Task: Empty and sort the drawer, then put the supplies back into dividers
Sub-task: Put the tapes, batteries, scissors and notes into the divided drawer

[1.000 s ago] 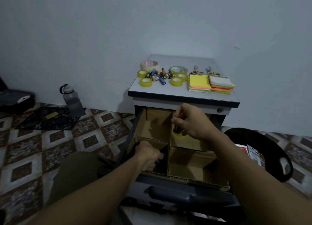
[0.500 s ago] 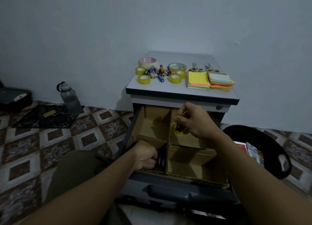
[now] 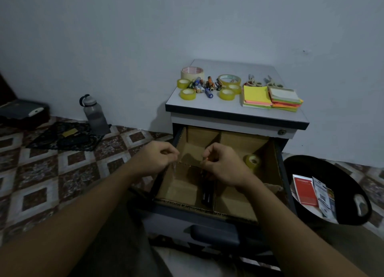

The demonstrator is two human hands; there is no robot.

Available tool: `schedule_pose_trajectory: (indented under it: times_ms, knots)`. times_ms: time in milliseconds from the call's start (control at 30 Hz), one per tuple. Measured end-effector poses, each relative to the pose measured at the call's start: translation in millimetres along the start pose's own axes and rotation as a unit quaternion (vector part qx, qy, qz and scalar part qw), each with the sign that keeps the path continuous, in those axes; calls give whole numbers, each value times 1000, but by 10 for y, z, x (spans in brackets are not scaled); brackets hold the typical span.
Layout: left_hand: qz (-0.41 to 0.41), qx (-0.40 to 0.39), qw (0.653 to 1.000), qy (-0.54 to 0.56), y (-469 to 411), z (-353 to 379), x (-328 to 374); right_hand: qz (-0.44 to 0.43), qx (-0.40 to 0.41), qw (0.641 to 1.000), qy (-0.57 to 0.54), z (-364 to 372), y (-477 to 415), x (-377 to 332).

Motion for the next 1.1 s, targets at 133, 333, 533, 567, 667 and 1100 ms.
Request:
schedule_pose_trajectory:
  times_ms: [133, 333, 533, 567, 667, 1100]
  knots:
    - [-27, -27, 998, 52, -182, 25, -230, 30, -22, 999, -7, 256, -8, 21]
    - [-68, -22, 977, 200, -284, 140, -314, 47, -63, 995, 67, 619, -44, 133]
    - [-78, -57, 959, 265, -352, 203, -419, 94, -49, 992, 68, 968, -230, 346]
    - [-78, -62, 960, 260, -358, 208, -441, 101, -46, 992, 55, 1010, -247, 386]
    - [-83, -81, 961, 250, -371, 232, -482, 108, -63, 992, 9, 1073, -269, 473]
    - [-100, -82, 959, 254, -410, 228, -514, 74, -127, 989, 26, 1009, -194, 369]
Point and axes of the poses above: each hand's wrist, its own y-axis away from the middle knuckle, its own z-axis out of the palm, x = y × z, the point moved 6 cm from there along -y, towards the middle knuckle, and after that the axes turned 12 degrees about -z, right-handed, at the moved point
